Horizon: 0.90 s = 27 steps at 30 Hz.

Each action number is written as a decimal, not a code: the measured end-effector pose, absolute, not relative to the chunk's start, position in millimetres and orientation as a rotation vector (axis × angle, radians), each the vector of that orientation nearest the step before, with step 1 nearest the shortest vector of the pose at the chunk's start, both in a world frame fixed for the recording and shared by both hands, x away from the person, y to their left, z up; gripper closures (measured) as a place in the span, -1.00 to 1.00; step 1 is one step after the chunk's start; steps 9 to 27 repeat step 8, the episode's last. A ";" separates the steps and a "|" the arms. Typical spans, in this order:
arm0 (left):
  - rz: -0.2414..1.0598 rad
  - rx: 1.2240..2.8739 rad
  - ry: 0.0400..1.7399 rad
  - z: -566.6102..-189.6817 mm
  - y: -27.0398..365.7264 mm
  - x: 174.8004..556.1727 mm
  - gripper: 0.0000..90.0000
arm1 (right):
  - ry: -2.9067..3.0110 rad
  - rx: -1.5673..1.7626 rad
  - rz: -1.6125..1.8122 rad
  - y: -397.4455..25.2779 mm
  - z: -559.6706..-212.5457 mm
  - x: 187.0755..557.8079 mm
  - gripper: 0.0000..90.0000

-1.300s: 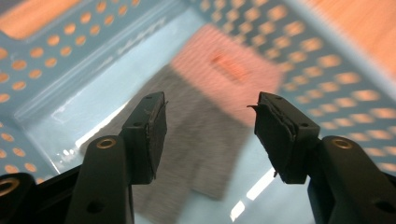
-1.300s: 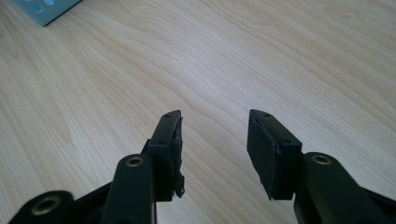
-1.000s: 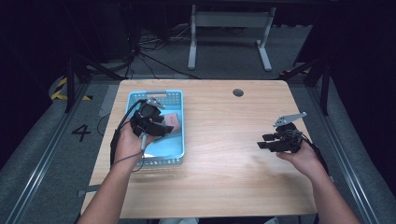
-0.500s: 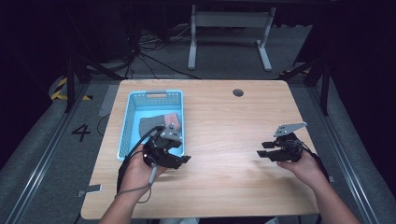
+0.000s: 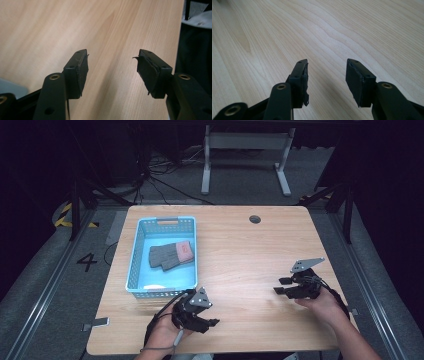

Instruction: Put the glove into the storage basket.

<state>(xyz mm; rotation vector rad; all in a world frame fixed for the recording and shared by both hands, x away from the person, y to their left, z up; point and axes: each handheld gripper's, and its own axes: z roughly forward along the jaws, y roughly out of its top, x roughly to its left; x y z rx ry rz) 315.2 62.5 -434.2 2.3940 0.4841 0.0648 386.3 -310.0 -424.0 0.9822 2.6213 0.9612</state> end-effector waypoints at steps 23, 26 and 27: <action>0.041 2.412 0.506 -444.1 56.3 318.5 -0.09 | 2.602 1.010 0.955 -313.6 -430.7 388.9 0.14; 0.041 2.412 0.506 -444.1 56.3 318.5 -0.09 | 2.602 1.010 0.955 -313.6 -430.7 388.9 0.14; 0.041 2.412 0.506 -444.1 56.3 318.5 -0.09 | 2.602 1.010 0.955 -313.6 -430.7 388.9 0.14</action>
